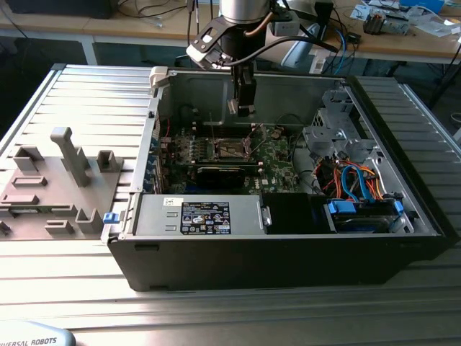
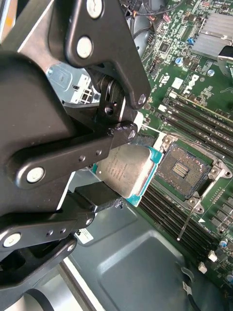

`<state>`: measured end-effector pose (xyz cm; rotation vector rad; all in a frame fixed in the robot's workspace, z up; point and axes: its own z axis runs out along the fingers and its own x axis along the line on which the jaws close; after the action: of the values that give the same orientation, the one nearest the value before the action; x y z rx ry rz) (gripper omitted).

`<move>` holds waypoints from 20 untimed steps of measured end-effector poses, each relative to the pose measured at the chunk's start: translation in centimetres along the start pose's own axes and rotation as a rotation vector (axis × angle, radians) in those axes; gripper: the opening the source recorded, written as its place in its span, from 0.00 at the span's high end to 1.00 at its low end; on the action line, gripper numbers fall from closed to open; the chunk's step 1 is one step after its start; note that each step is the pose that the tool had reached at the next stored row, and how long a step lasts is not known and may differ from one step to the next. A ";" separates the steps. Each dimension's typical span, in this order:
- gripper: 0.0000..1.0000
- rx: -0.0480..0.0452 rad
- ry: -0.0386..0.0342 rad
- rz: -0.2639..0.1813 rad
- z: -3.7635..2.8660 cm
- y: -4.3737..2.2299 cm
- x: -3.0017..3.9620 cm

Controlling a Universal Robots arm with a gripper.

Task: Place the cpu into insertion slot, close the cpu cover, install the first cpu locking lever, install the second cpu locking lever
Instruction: 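Place the cpu into insertion slot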

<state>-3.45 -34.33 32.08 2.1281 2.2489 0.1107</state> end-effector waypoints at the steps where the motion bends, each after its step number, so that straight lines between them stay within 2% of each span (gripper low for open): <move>1: 0.46 0.0000 -0.0001 0.001 0.00 0.00 0.00; 20: 0.46 -0.0003 -0.0015 0.017 0.03 0.00 0.00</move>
<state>-3.45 -34.33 32.04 2.1471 2.2300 0.1100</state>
